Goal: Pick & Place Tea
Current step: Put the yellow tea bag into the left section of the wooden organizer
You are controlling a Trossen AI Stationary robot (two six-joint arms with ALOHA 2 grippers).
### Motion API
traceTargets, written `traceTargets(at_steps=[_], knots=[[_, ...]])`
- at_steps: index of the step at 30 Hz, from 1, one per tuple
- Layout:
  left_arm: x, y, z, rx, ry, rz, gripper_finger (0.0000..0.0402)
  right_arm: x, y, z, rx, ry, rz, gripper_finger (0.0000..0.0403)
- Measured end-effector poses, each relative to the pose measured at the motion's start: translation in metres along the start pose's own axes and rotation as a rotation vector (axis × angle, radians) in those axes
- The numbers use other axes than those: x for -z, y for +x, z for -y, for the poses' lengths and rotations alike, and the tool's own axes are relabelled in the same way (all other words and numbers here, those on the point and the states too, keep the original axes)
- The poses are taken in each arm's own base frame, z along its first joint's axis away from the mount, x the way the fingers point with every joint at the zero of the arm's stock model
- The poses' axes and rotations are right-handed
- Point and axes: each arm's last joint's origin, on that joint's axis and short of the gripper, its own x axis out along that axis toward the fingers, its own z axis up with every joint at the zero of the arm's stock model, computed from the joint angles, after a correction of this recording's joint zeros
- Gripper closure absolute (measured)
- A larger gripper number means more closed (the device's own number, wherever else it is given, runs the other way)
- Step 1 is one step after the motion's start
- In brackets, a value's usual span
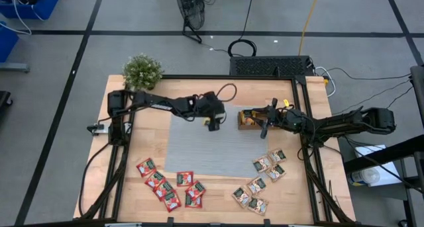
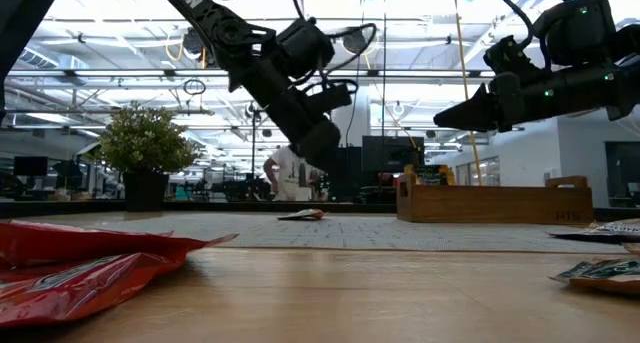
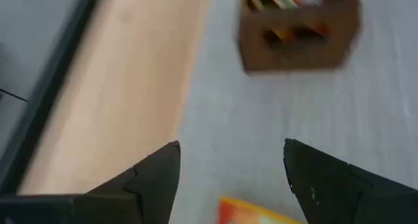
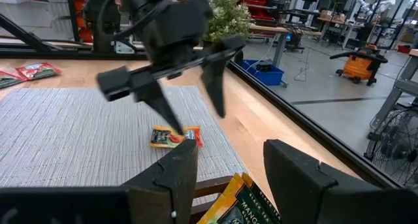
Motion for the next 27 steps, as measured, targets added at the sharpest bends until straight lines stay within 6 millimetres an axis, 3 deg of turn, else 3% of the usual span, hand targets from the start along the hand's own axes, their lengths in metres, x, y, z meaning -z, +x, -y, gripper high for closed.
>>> traceTargets(at_steps=[7,17,21,27], knots=[[0.014,0.001,-0.008,0.027,-0.047,-0.110,0.0131,0.000,0.000,0.000,0.000,0.019,0.000,0.0243],[0.037,0.025,-0.002,-0.108,0.038,-0.257,0.0131,-0.001,0.000,0.000,0.001,0.023,0.013,0.0243],[0.040,0.024,-0.004,-0.274,0.002,-0.306,0.0131,-0.001,0.000,0.000,0.001,0.029,0.015,0.0243],[0.034,0.003,-0.008,-0.551,-0.020,-0.360,0.0130,-0.001,0.000,0.000,0.001,0.028,0.011,0.0243]])
